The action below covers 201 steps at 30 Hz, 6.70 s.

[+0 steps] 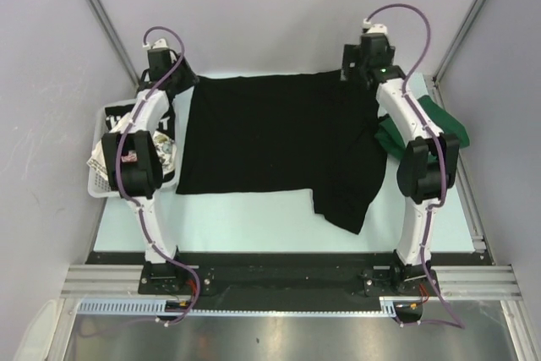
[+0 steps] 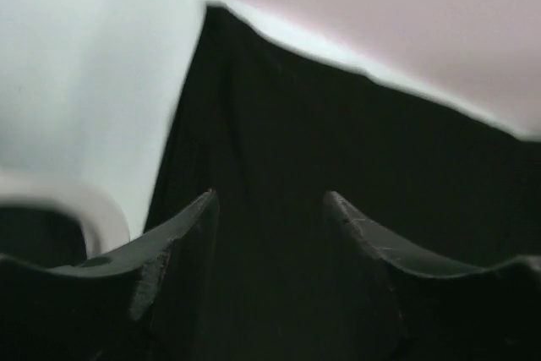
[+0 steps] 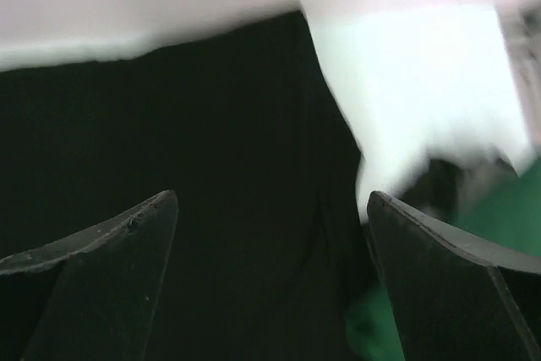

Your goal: Fold and stack the t-shirts

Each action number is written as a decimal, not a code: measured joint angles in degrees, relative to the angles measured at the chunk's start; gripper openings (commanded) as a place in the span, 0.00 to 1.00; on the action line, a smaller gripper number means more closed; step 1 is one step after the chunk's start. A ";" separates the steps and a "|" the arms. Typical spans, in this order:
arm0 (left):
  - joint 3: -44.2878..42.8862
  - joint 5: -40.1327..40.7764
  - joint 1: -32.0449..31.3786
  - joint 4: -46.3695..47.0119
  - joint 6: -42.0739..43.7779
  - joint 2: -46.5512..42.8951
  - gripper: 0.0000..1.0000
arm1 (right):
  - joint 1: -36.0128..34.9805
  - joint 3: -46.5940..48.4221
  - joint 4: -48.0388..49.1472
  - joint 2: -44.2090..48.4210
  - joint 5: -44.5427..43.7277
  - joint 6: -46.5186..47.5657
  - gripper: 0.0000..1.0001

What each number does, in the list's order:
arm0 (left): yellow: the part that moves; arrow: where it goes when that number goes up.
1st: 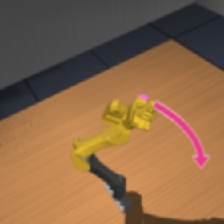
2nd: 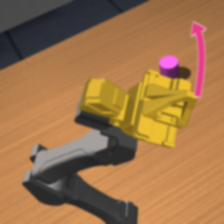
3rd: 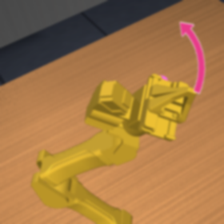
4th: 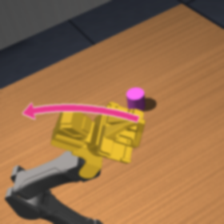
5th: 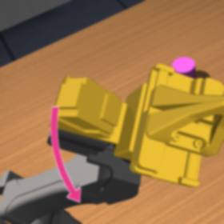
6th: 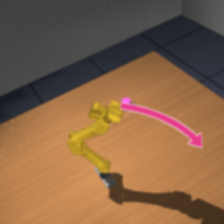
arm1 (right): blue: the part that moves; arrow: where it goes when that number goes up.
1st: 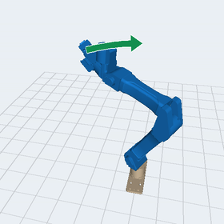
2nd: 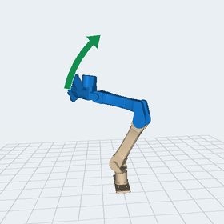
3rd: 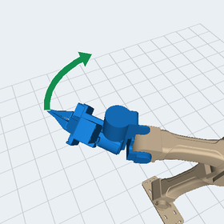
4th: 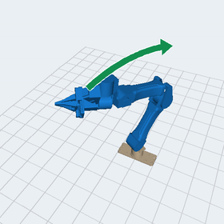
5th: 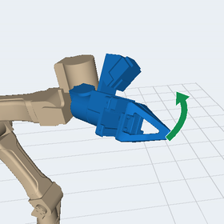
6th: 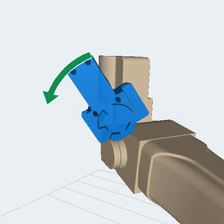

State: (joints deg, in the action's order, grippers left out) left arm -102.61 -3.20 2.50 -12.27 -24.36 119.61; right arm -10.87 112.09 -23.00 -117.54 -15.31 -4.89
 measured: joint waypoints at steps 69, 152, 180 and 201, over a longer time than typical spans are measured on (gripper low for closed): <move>44.98 -3.13 -22.47 -21.11 3.98 -53.55 0.82 | -54.23 -83.49 -32.46 62.14 -24.83 -78.82 0.99; 38.91 -1.68 -24.90 -18.67 5.29 -49.40 0.83 | -41.03 -91.67 -12.09 70.55 -10.47 -62.73 0.37; 39.12 -1.68 -24.90 -17.46 5.09 -49.55 0.84 | -40.33 -90.62 -6.91 63.82 -7.67 -62.07 0.00; 41.20 0.74 -24.90 -18.29 3.32 -48.35 0.84 | -31.85 -84.83 -23.65 73.79 -8.20 -58.93 0.00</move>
State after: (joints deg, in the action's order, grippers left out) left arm -61.41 -2.46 -22.39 -30.57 -21.04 71.26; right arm -42.72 27.27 -46.65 -43.75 -23.51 -63.81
